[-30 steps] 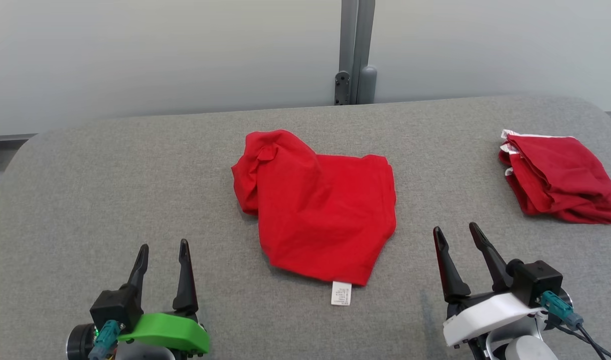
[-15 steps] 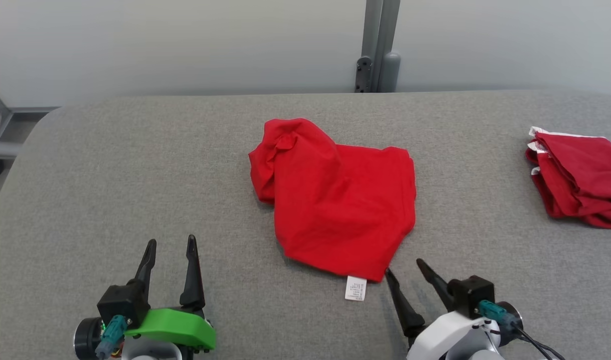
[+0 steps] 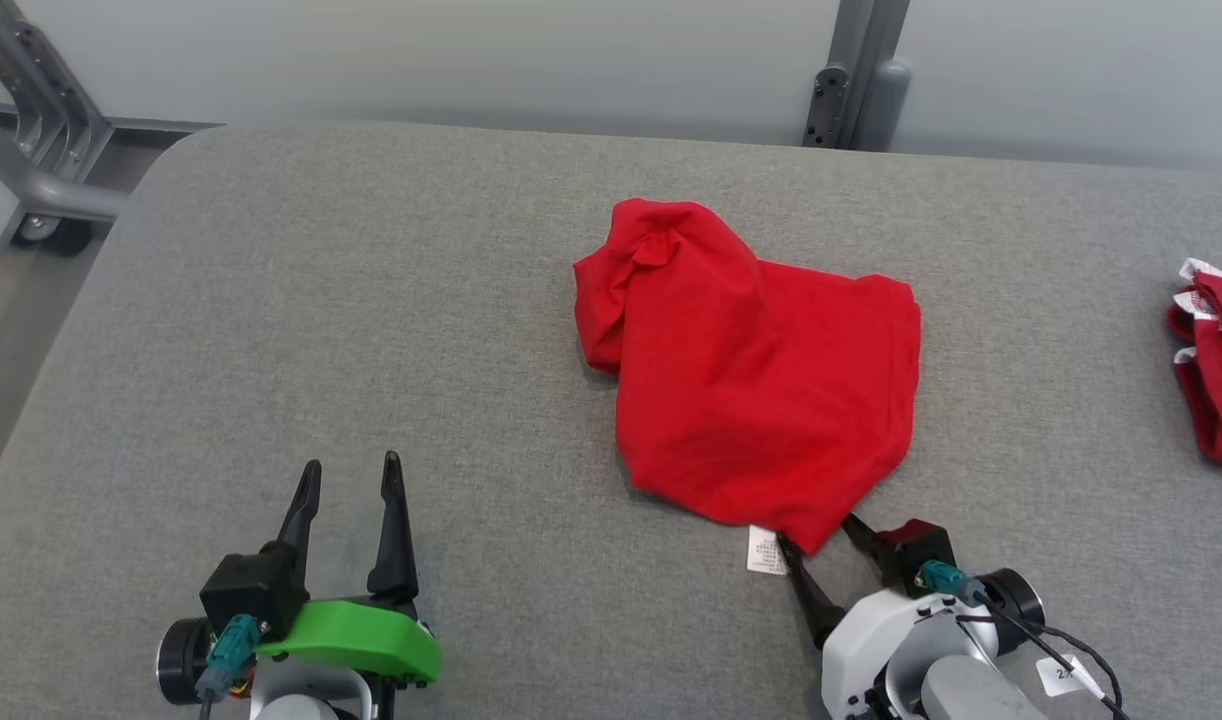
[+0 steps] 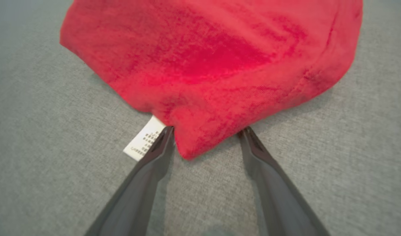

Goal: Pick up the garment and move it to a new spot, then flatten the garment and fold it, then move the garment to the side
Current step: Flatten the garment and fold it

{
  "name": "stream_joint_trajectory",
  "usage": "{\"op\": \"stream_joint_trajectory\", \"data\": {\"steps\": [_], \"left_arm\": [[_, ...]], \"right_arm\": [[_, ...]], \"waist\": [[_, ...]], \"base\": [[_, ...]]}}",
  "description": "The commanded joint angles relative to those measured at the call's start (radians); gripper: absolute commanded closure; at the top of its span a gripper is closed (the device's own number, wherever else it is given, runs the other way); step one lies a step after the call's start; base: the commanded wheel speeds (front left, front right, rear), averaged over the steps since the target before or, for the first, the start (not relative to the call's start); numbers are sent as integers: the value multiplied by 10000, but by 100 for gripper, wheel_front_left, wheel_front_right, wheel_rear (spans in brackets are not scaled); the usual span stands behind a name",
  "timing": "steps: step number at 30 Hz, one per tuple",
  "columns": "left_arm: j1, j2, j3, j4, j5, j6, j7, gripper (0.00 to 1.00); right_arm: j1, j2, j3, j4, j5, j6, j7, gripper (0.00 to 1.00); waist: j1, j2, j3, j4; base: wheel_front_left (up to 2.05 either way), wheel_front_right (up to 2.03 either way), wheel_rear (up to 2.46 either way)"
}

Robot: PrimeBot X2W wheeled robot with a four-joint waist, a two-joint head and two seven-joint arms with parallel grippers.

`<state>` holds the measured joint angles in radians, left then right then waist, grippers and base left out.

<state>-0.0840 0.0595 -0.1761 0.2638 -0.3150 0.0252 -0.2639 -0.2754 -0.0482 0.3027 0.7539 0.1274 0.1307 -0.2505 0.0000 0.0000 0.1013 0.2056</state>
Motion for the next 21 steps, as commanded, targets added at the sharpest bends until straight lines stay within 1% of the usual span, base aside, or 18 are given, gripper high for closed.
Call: {"op": "stream_joint_trajectory", "data": {"steps": [1, 2, 3, 4, 5, 6, 14, 21], "left_arm": [[-143, -10, 46, 3, 61, -53, -3, 0], [-125, -19, 66, 10, 75, -53, -3, 0], [-98, -25, 90, 12, 86, -44, -2, 0], [-68, -26, 108, 8, 92, -42, -3, 0], [-36, -34, 123, 4, 86, -56, -3, 0], [-8, -38, 131, 2, 100, -59, -3, 0], [206, -60, 69, 12, 220, -151, -2, 0], [338, -72, -29, 79, 268, -196, -2, 0]], "right_arm": [[-113, -45, -93, 132, 24, -1, -54, 32], [-159, -45, -171, 114, 9, -1, -85, 55], [-178, -45, -243, 54, -31, -1, -114, 65], [-169, -43, -295, -20, -47, -1, -135, 80], [-165, -43, -367, -151, -51, -1, -143, 99], [-152, -42, -443, -381, -42, -1, -153, 100], [475, -43, -1159, -2314, -275, -1, -154, 100], [1071, -110, -2624, -3219, -939, -1, -31, 100]], "waist": [[0, 0, 104, 153], [0, 0, 89, 150], [0, 0, 68, 132], [0, 0, 40, 99], [0, 0, 2, 49], [0, 0, -33, -13], [0, 0, -305, -687], [0, 0, -485, -1257]], "base": [[0, 0, 0], [0, 0, 0], [0, 0, 0], [0, 0, 0], [0, 0, 0], [0, 0, 0], [0, 0, 0], [0, 0, 0]]}}
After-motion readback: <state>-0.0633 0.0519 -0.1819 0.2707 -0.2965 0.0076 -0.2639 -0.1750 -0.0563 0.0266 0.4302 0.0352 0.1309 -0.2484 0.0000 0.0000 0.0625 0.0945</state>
